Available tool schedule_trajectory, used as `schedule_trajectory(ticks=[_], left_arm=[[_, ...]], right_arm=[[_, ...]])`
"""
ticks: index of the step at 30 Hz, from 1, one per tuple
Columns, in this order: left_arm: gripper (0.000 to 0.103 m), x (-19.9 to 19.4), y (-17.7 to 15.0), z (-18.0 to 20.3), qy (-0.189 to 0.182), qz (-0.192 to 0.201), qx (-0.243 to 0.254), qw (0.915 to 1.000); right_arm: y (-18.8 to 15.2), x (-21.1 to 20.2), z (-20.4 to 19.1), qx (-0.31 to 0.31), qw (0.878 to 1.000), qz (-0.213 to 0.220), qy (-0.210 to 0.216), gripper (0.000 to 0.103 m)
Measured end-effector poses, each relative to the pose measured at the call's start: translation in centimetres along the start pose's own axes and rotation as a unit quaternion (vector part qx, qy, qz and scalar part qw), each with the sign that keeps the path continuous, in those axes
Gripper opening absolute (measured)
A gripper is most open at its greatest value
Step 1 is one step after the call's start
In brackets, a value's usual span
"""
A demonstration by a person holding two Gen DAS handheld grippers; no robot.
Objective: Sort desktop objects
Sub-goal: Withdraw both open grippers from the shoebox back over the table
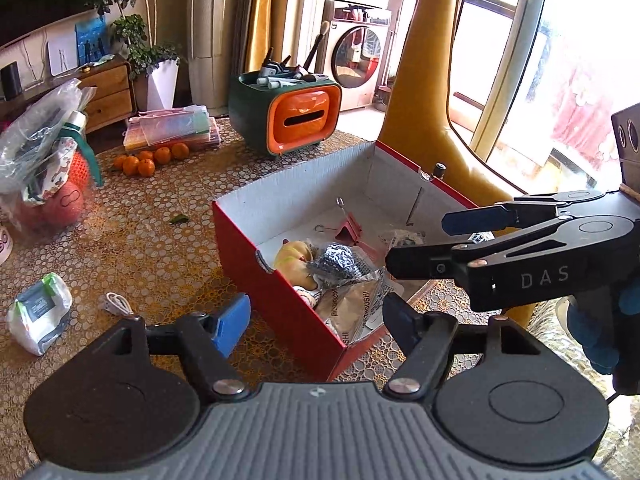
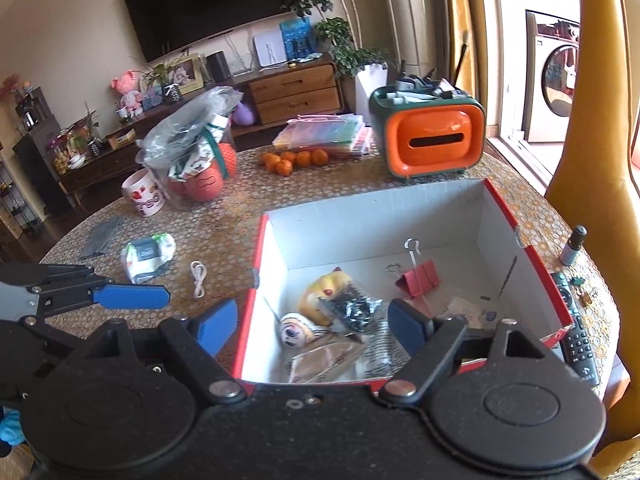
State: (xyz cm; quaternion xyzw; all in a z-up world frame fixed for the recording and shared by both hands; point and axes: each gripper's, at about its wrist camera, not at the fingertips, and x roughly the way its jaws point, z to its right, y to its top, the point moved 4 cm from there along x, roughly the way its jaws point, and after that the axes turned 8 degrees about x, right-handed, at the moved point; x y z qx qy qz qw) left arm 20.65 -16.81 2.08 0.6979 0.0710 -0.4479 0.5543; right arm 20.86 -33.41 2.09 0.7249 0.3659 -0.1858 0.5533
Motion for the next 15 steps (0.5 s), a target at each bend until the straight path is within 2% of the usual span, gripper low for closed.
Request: schedule_trajectory(ticks=[3,15], left_arm=[[0.077,-1.2,-0.8,-0.8,0.004,0.007,-0.004,1.0000],[0.077,-4.1,-4.7,-4.8,0.029,0.015,-0.030,0.9990]], right_arm=[[-0.5,0.0,-1.4,-0.009,1.000,-0.001,0.005,0.084],[-2.1,1.3,-6.3,-0.014,0.999,-0.010,0.038,0.089]])
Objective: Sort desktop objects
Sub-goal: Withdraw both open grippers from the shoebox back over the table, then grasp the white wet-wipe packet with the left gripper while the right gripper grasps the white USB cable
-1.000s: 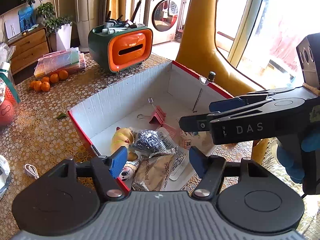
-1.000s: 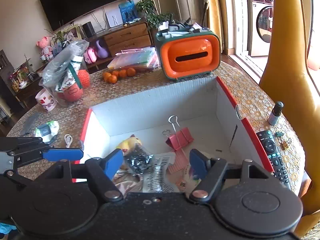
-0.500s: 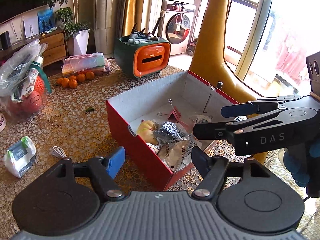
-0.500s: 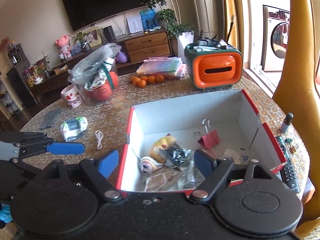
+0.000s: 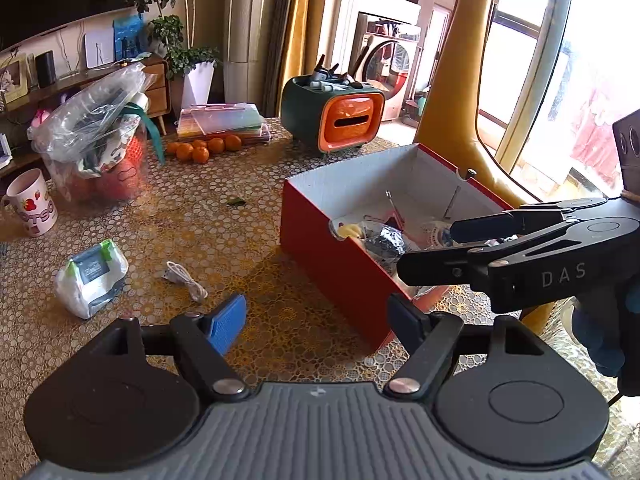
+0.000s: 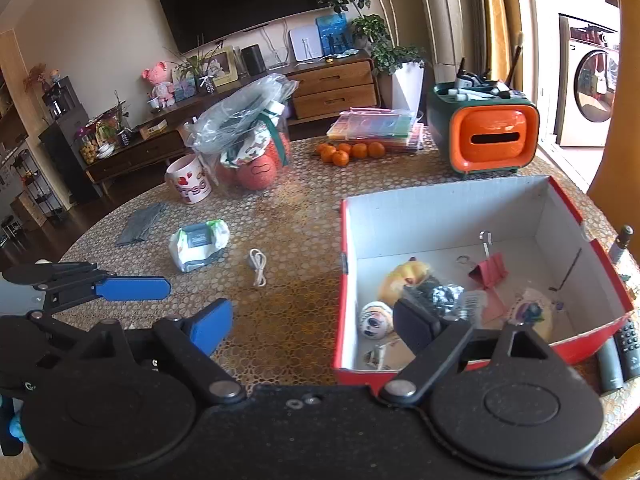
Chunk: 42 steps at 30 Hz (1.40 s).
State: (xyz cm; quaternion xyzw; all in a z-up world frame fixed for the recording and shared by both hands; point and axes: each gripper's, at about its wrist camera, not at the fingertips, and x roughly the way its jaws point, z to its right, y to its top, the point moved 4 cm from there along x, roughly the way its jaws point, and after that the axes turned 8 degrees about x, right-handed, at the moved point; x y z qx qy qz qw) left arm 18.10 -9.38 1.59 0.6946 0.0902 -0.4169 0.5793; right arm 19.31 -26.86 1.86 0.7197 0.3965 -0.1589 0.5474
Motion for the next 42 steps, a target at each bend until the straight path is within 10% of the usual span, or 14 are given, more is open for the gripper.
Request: schedule_trajectory(ticks=[22,42], left_arm=[[0.092,0.1,-6.9,-10.6,0.063,-0.004,-0.059,0.9963],[0.102,8.3,-5.4,-22.5,0.133,-0.019,-0.053,0.9896]], right_arm=[[-1.9,6.2,-7.1,-0.066,0.998,-0.010,0.016,0.096],[-1.0,18.3,-9.6,-0.114,0.992,-0.054,0.001,0.094]])
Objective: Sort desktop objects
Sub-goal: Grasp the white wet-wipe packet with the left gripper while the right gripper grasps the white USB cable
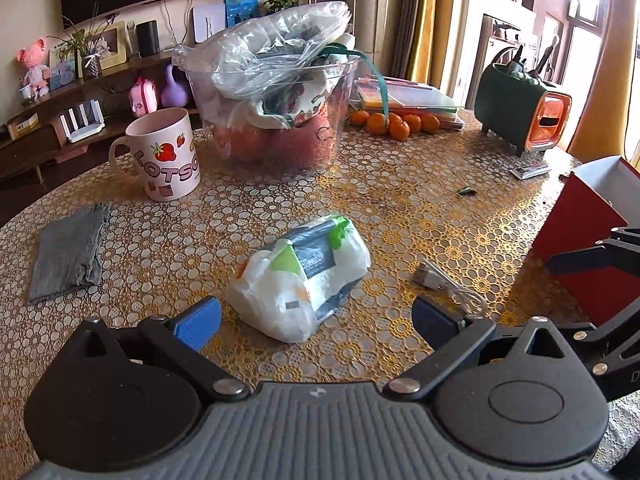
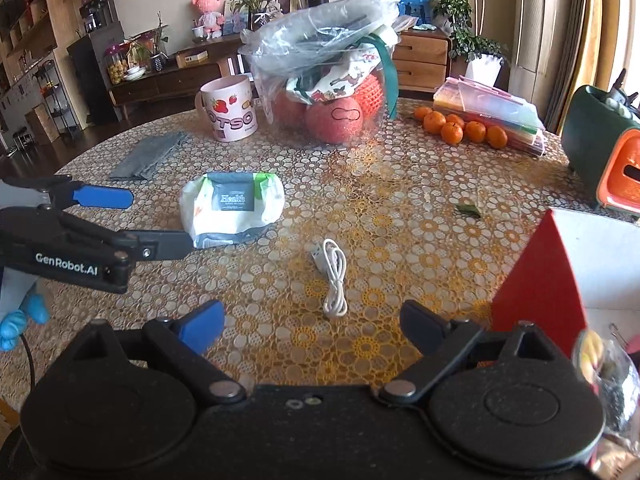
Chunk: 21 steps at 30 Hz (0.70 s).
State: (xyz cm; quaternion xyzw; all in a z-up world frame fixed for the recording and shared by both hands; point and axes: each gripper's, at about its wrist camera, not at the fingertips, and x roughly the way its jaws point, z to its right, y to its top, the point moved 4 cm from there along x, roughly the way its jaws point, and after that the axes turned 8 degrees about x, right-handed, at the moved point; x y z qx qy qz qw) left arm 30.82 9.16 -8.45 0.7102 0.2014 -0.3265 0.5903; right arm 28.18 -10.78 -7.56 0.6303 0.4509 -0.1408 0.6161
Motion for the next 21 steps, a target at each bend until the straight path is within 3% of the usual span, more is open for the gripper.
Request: schedule_trajectory(ticks=[11,14,21], left_arm=[[0.102,5.3,1.1,-1.5,0.005,-0.016,0.004,0.9999],[0.102,6.3,1.1,-1.8,0.008,-0.019,0.002,0.9998],[0.102,7.7,0.7,-2.2,0.015,-0.026,-0.004,0.9996]], right_arm=[[1.1,5.8,0.5,0.004,1.000,-0.017,-0.020,0.089],[1.2,6.9,0.6,0.006,0.999,-0.023,-0.023,0.077],[0.7,8.0,0.3,-0.003,0.999,-0.030,-0.028,0.061]])
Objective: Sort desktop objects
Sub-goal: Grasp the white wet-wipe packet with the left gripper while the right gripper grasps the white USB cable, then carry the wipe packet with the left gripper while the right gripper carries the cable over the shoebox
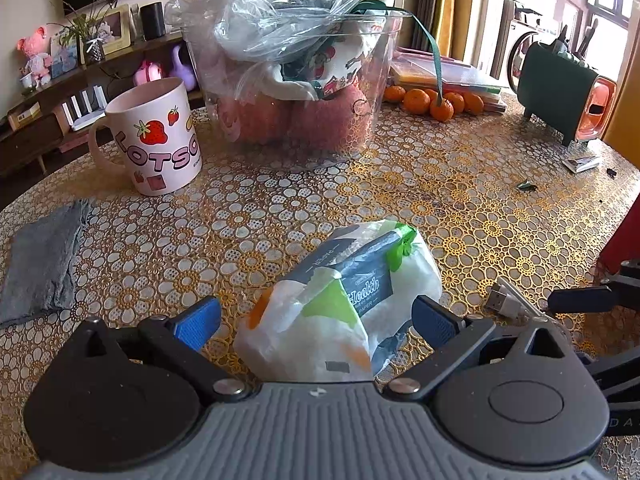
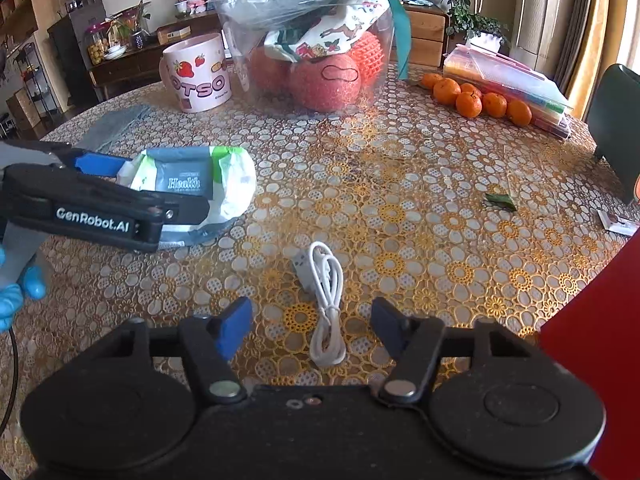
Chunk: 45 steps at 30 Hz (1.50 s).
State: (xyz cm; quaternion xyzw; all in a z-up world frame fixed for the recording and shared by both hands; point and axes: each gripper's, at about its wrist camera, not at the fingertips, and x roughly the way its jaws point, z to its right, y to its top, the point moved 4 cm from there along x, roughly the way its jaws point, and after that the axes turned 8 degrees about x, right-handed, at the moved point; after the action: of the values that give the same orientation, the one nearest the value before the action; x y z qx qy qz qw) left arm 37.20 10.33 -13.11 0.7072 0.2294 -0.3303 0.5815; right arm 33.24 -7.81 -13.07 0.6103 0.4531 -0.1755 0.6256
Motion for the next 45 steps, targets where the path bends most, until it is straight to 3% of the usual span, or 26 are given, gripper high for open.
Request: schedule_trajectory(ticks=[9,13,15,21,26,31,45], left_arm=[[0.101,0.6,0.1,-0.1,-0.005,0.003,-0.009,0.9999],[0.083,0.3,0.2,0.4,-0.009,0.004,-0.003,1.0000],[0.066,0.3,0.0,0.7,-0.006,-0.003,0.003,1.0000],[0.058,-0.2,-0.4,1.0,-0.009,-0.006,-0.004,0.9999],[0.045,-1.2,-0.5,1.5,-0.010,-0.003,-0.002,0.9999],[0.039,-2.4,-1.0,2.3,-0.015,-0.003,-0.007,0.9999],[0.036,-7.9,-4.1,6.2,-0.043,-0.012,-0.055,0.9975]], right_arm=[[-0.5,-0.3,-0.4,-0.014,1.000,0.011,-0.025,0.049],[-0.6,-0.5,-0.3,-0.008,1.000,0.013,-0.026,0.035],[-0.7,-0.6,-0.2,-0.003,1.000,0.012,-0.026,0.027],[-0.9,-0.9,0.2,0.011,1.000,0.012,-0.024,0.016],[-1.0,-1.2,0.6,0.030,0.999,0.008,-0.016,0.015],[-1.0,-2.2,0.8,0.040,0.999,0.015,-0.010,0.015],[-3.6,-6.9,1.2,0.060,0.998,0.021,0.010,0.013]])
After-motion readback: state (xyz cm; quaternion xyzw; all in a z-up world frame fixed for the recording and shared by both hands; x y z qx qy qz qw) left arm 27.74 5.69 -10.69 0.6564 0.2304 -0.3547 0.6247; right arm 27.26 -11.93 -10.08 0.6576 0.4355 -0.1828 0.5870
